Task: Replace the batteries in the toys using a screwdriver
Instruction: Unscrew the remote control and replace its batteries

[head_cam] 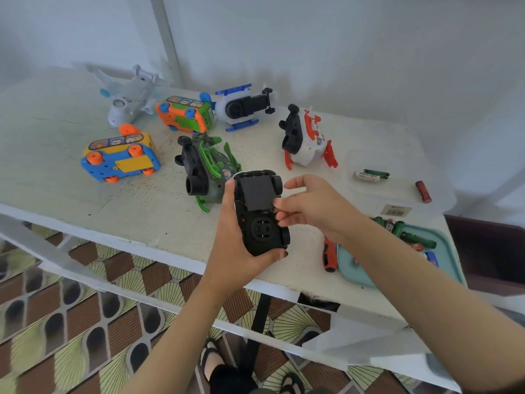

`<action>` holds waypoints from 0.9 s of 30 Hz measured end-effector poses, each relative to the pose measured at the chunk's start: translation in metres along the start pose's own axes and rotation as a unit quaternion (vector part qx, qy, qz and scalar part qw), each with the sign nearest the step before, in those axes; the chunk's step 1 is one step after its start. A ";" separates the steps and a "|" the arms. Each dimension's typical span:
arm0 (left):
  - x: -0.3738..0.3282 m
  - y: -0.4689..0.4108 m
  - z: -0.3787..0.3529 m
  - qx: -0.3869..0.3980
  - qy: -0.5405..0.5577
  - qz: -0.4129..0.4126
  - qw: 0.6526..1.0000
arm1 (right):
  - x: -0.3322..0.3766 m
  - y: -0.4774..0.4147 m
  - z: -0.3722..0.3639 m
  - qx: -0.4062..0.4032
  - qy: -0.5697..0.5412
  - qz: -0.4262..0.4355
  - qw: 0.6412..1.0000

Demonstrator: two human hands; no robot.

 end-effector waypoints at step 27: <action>0.009 -0.001 0.001 -0.012 -0.061 0.015 0.998 | 0.000 -0.012 -0.004 -0.146 0.370 0.140 0.907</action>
Point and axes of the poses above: each hand's wrist, its own y-axis away from the middle knuckle, its own z-axis out of the back of the hand, x = y × z, the point moved 5 cm from there along -y, towards the middle knuckle, and after that the axes turned 11 degrees about x, right-handed, at the moved point
